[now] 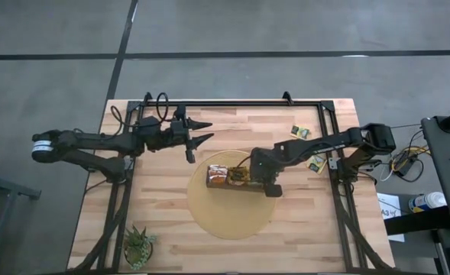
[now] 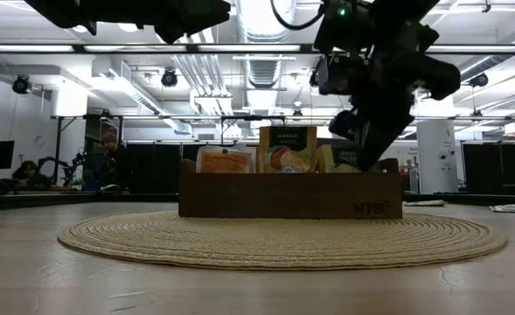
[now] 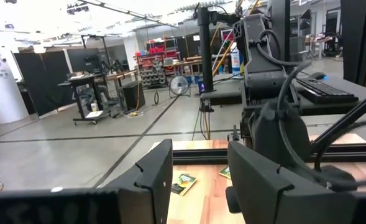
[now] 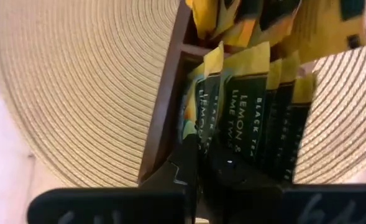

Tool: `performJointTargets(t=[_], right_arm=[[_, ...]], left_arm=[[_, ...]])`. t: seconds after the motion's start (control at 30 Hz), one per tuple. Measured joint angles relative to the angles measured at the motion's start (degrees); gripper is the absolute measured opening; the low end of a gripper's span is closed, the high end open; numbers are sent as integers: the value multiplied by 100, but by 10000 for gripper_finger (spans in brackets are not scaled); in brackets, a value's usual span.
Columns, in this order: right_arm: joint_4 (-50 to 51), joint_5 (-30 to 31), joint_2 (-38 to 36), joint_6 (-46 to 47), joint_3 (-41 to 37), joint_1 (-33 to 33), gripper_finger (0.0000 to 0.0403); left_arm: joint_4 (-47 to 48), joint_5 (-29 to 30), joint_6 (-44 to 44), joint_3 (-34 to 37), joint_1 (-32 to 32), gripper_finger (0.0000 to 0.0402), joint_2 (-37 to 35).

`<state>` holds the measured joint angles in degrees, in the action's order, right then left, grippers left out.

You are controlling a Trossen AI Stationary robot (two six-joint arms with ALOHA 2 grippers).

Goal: Pick & Place Tea
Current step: Put the yellow tea bag into the right section of the wooden organizer

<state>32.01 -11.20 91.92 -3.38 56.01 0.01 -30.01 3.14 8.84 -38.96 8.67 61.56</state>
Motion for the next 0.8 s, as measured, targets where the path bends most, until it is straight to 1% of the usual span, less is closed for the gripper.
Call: performJointTargets(t=[0.13, 0.2, 0.3, 0.47, 0.6, 0.7, 0.8], right_arm=[[255, 2, -112, -2, 155, -2, 11], [568, 1, -122, 0, 289, 0, 23], [882, 0, -123, 66, 503, -1, 59], [1202, 2, -131, 131, 747, -2, 136], [1998, 36, -174, 130, 1052, -83, 191], [2521, 74, -310, 151, 1119, -227, 219], [2737, 74, -591, 238, 947, -467, 237]], left_arm=[[7, -1, 2, 0, 0, 148, 0], [9, -1, 4, 0, 0, 148, 0], [23, -2, 4, 0, 0, 148, 2], [48, -2, 13, 51, 0, 148, 2], [46, -2, 13, 149, 0, 148, 2], [52, -2, 10, 233, 0, 148, 2], [104, -2, 7, 292, 0, 148, 2]])
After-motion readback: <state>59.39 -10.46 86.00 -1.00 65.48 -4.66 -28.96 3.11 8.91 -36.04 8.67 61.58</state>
